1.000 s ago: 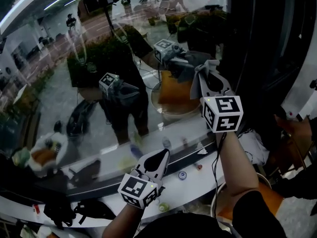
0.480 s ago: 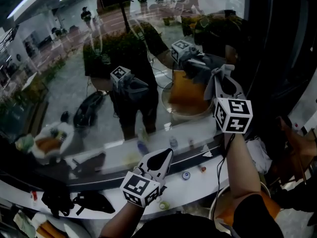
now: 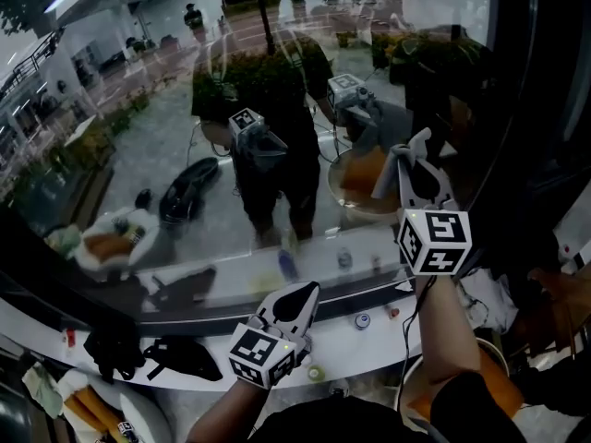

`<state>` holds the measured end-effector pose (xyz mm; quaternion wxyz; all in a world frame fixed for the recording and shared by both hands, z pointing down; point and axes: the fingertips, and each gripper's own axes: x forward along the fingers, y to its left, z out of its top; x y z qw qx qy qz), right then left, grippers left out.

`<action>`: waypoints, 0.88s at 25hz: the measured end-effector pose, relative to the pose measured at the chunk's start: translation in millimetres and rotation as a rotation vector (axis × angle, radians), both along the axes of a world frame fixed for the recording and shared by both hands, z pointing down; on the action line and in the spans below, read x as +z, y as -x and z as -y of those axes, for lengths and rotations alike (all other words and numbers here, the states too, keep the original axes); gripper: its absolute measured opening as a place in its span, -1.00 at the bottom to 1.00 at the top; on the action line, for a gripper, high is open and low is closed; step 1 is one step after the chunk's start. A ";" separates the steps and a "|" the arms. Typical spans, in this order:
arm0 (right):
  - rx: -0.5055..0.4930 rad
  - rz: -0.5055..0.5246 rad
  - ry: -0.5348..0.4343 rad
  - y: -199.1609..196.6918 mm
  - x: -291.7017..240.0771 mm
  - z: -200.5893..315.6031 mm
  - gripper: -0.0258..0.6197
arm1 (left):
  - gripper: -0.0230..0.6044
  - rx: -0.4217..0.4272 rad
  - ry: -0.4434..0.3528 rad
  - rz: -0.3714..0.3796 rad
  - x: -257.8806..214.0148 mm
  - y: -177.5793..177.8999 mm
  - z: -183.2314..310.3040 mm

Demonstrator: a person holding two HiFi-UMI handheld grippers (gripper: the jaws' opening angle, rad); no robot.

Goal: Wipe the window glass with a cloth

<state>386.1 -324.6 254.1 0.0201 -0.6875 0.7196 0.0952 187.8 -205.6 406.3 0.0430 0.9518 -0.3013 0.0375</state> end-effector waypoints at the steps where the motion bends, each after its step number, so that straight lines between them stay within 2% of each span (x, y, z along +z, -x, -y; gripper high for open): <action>1: -0.018 -0.001 0.003 13.4 2.3 -5.1 -0.78 | -0.91 -0.008 0.002 -0.001 1.2 8.1 -4.0; 5: -0.084 -0.009 0.017 68.9 10.3 -32.1 -0.78 | -0.91 -0.041 0.015 -0.003 6.8 46.3 -25.3; 13: -0.171 0.000 0.068 187.6 36.4 -86.7 -0.78 | -0.91 -0.134 0.026 -0.038 6.6 153.9 -68.5; 16: -0.192 0.002 0.101 227.2 59.7 -114.2 -0.78 | -0.91 -0.162 0.063 -0.065 22.2 189.7 -91.0; 22: -0.208 0.020 0.177 292.6 112.6 -179.3 -0.78 | -0.91 -0.165 0.114 -0.081 48.9 241.6 -137.3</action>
